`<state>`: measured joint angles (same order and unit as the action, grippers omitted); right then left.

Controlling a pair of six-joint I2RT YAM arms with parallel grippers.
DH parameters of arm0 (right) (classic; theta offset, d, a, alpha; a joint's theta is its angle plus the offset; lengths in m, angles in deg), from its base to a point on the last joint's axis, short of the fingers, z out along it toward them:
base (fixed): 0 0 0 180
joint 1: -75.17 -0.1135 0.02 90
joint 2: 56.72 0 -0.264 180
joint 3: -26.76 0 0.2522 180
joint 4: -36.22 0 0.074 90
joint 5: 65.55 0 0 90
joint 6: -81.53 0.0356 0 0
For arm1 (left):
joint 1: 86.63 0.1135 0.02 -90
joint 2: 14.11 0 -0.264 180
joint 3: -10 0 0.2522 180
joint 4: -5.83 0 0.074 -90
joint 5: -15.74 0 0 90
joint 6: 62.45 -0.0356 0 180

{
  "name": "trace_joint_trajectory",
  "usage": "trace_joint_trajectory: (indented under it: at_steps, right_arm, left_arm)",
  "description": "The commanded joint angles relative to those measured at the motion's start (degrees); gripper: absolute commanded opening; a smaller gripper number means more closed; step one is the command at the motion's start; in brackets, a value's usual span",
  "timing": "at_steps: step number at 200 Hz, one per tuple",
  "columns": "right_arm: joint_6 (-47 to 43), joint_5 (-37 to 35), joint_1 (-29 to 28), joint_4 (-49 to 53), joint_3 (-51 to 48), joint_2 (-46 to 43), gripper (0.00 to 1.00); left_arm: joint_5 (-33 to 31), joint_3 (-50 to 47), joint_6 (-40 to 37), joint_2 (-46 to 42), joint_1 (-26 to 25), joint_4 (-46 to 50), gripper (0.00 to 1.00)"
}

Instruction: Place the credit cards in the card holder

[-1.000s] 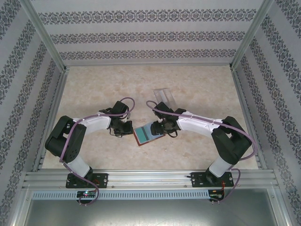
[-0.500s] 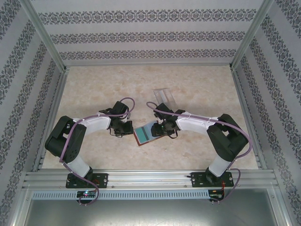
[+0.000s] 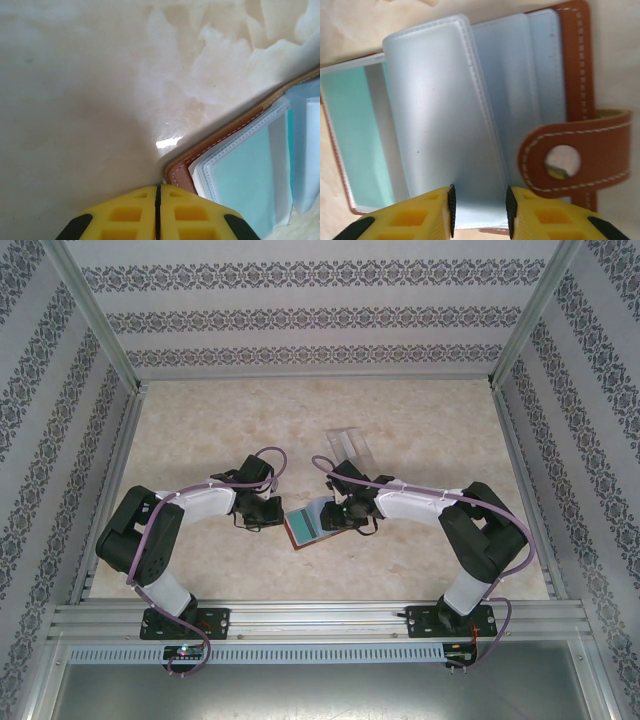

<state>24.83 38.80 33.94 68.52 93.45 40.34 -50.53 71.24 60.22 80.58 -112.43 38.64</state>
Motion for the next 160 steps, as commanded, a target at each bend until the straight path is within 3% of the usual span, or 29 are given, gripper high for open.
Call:
trace_joint_trajectory:
  at_steps: [1,28,88,160]
  right_arm:
    - [2.52,6.36,-0.37,-4.88,-1.47,-0.52,0.35]
    - [2.98,8.49,-0.28,-6.36,-1.34,-0.78,0.35]
    - [5.04,18.34,0.51,-15.85,-3.66,-1.15,0.47]
    - [8.65,27.66,0.52,-26.99,-3.05,3.44,0.49]
  left_arm:
    - [2.59,-1.32,1.15,3.43,-2.42,-5.97,0.09]
    - [2.44,-0.75,0.82,3.79,-2.4,-5.51,0.09]
    - [1.85,-0.9,0.93,3.87,-2.37,-6.25,0.09]
    - [1.85,-1.03,1.13,2.02,-1.44,-6.42,0.09]
